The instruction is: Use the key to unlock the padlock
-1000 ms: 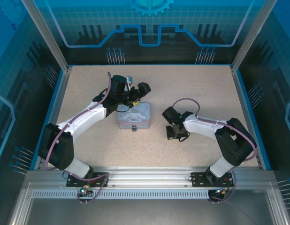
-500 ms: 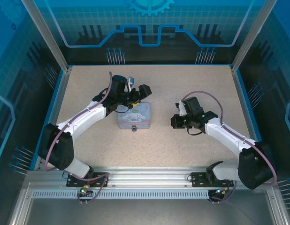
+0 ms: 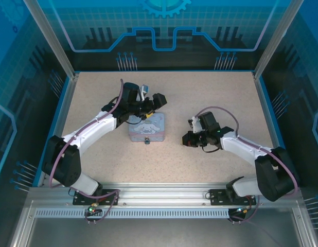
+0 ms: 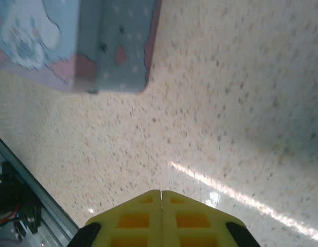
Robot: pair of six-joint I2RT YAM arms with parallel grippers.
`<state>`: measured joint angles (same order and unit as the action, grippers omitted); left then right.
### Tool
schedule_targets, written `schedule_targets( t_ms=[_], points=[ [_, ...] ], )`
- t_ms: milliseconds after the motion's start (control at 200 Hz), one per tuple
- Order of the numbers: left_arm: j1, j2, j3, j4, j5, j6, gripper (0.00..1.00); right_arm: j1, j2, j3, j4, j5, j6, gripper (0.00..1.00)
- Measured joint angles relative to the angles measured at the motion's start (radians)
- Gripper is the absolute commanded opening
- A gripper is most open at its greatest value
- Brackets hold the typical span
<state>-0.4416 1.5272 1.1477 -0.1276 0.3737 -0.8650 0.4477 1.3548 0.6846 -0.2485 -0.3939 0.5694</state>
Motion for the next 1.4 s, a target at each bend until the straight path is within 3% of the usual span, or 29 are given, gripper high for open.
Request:
schedule_targets(
  t_ms=[50,145,415,825,1191,1401],
  points=[
    [0.0,0.0,0.0,0.0,0.001,0.0,0.99,0.008,0.01,-0.01,-0.001,0.009,0.006,0.42],
    [0.0,0.0,0.0,0.0,0.002,0.0,0.99,0.008,0.024,-0.018,-0.004,0.061,0.007,0.47],
    [0.0,0.0,0.0,-0.002,0.001,0.0,0.99,0.02,0.025,-0.007,-0.082,0.185,0.002,0.46],
    [0.005,0.0,0.002,-0.033,-0.014,0.003,0.99,0.225,0.14,0.151,-0.207,0.366,-0.071,0.48],
    [0.02,0.0,0.002,-0.037,-0.018,0.003,0.99,0.312,0.301,0.258,-0.27,0.48,-0.112,0.41],
    [0.02,0.0,0.002,-0.037,-0.018,0.002,0.99,0.32,0.351,0.278,-0.288,0.522,-0.12,0.29]
  ],
)
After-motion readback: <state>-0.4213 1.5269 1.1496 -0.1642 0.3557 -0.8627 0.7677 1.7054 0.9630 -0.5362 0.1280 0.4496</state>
